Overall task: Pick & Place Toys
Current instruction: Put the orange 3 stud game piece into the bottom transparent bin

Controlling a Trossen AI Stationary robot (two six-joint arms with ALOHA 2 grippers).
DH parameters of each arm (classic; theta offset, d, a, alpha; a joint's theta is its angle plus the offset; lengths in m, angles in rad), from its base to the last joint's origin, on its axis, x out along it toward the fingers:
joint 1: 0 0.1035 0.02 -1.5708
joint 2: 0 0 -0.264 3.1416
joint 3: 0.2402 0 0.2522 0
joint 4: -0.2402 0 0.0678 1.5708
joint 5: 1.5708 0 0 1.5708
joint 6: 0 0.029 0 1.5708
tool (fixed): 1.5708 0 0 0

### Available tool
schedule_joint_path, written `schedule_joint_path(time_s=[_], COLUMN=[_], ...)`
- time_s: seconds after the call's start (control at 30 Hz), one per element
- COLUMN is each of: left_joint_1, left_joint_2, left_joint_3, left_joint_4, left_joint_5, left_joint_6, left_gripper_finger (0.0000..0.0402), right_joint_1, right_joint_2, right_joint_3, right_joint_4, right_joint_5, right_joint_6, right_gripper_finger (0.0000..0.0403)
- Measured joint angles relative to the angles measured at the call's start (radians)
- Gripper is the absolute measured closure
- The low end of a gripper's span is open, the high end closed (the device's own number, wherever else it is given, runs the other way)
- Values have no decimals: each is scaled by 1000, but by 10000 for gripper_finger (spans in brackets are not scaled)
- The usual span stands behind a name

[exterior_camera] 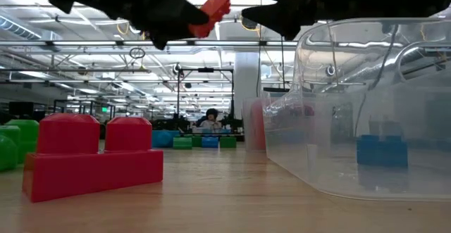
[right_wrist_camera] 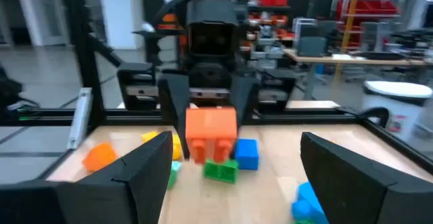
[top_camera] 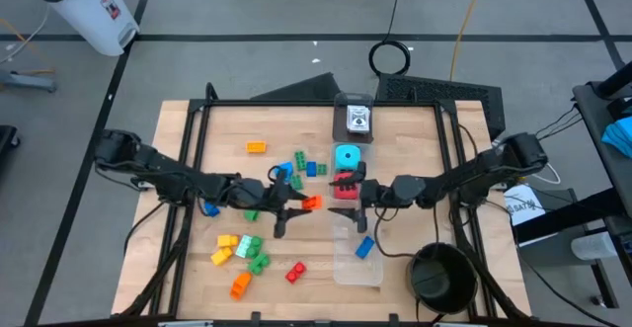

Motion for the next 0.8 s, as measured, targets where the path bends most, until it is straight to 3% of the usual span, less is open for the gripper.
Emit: schedule_joint_path(time_s=[0.13, 0.8], left_joint_1=[18, 36], left_joint_2=[49, 59], left_joint_3=[52, 76], left_joint_4=[2, 30], left_joint_5=[17, 48], left_joint_6=[1, -23], left_gripper_finger=[263, 263], right_joint_1=[-17, -21], right_joint_2=[32, 37], right_joint_3=[5, 53], right_joint_4=[40, -5], right_joint_5=[-78, -75], right_joint_6=[1, 20], right_gripper_finger=[112, 139])
